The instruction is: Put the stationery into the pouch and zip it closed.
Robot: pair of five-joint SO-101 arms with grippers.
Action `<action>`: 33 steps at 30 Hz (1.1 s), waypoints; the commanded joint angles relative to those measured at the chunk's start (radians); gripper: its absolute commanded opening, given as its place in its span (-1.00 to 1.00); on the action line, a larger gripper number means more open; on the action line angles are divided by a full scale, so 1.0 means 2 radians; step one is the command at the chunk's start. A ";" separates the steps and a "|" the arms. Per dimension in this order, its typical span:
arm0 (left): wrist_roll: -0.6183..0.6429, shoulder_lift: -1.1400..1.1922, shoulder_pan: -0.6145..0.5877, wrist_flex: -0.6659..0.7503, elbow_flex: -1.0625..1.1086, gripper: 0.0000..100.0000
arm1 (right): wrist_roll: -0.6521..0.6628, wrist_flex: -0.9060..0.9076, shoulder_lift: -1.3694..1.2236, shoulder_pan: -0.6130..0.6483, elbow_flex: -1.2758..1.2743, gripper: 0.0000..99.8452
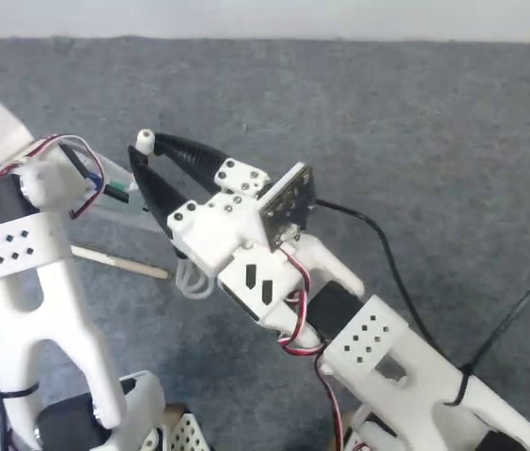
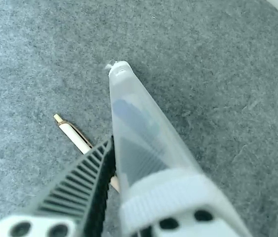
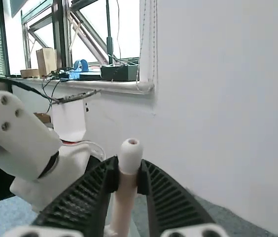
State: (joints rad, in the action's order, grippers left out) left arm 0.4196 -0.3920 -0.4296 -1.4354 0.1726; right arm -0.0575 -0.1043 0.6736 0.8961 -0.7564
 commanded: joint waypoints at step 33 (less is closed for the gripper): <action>-0.005 -0.002 0.005 0.012 0.003 -0.97 | 0.239 -0.006 0.003 0.039 -0.110 -0.67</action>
State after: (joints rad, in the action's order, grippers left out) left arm 0.4196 -0.3920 -0.4235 -1.4354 0.1864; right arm 0.4150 -0.1059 0.6690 0.9712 -0.9805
